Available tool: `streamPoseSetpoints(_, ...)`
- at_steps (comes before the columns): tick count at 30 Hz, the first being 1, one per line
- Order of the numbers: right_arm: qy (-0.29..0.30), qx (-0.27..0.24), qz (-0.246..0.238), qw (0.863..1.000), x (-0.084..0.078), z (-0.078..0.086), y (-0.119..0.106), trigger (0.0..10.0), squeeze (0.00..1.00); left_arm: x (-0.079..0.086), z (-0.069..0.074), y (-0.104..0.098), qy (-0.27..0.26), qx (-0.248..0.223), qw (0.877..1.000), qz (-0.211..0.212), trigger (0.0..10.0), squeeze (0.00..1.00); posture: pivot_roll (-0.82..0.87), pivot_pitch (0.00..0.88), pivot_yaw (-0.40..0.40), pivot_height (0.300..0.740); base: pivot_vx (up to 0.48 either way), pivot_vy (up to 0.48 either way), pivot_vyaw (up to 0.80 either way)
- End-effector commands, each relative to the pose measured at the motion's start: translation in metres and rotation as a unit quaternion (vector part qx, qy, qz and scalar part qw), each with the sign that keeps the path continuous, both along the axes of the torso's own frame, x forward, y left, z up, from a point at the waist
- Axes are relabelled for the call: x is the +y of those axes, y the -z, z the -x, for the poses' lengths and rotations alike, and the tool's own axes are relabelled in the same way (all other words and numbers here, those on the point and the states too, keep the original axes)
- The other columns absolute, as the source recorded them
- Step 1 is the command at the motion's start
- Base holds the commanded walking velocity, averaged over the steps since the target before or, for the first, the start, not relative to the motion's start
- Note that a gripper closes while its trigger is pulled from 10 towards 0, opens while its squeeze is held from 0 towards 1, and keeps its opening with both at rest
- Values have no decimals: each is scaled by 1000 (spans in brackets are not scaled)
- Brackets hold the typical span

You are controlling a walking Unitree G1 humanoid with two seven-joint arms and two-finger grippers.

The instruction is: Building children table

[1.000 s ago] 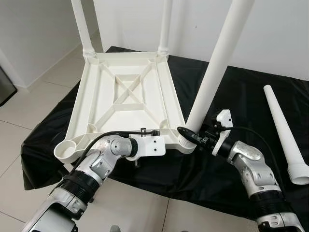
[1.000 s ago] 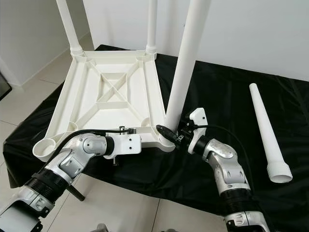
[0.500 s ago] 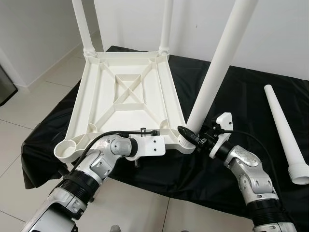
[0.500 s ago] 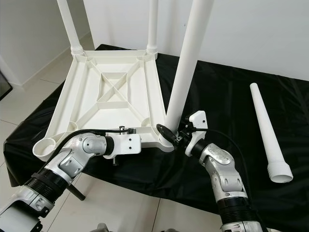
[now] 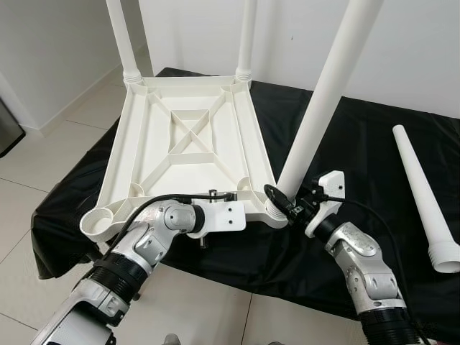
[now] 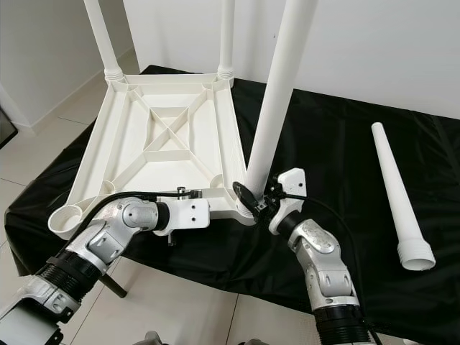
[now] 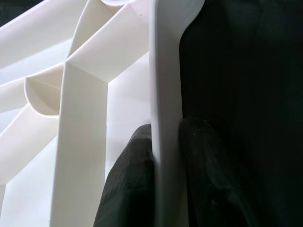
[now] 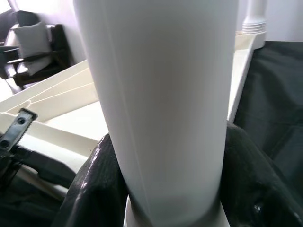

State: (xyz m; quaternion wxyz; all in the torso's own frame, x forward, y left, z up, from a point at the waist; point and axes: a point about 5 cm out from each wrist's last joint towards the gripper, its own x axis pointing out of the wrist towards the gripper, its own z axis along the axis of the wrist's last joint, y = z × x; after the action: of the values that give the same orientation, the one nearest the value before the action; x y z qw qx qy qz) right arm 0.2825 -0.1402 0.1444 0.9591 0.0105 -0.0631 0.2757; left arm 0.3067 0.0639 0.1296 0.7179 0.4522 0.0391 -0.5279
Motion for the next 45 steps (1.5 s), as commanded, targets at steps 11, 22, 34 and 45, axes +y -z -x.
streamPoseSetpoints(11, 23, -14, -21, 999, 22, 5, -4, 10000, 0, -6, 4, 4, 11, 3, 1000, -1, 10000, 0, -12, 40, -17, 740, 0, 0, 0)
streamPoseSetpoints(22, 99, -17, -35, 994, 31, 9, -4, 10000, 0, -6, 4, 3, 13, 2, 1000, -2, 10000, 0, -13, 34, -15, 740, 0, 0, 0)
streamPoseSetpoints(34, 119, -19, -16, 993, 38, 12, -2, 10000, 0, -8, 5, 4, 15, 2, 1000, -1, 10000, 0, -14, 26, -17, 740, 0, 0, 0)
streamPoseSetpoints(45, 113, -16, -17, 993, 39, 12, -1, 10000, 1000, -8, 6, 5, 16, 3, 1000, -1, 10000, 0, -12, 17, -21, 740, 0, 0, 0)
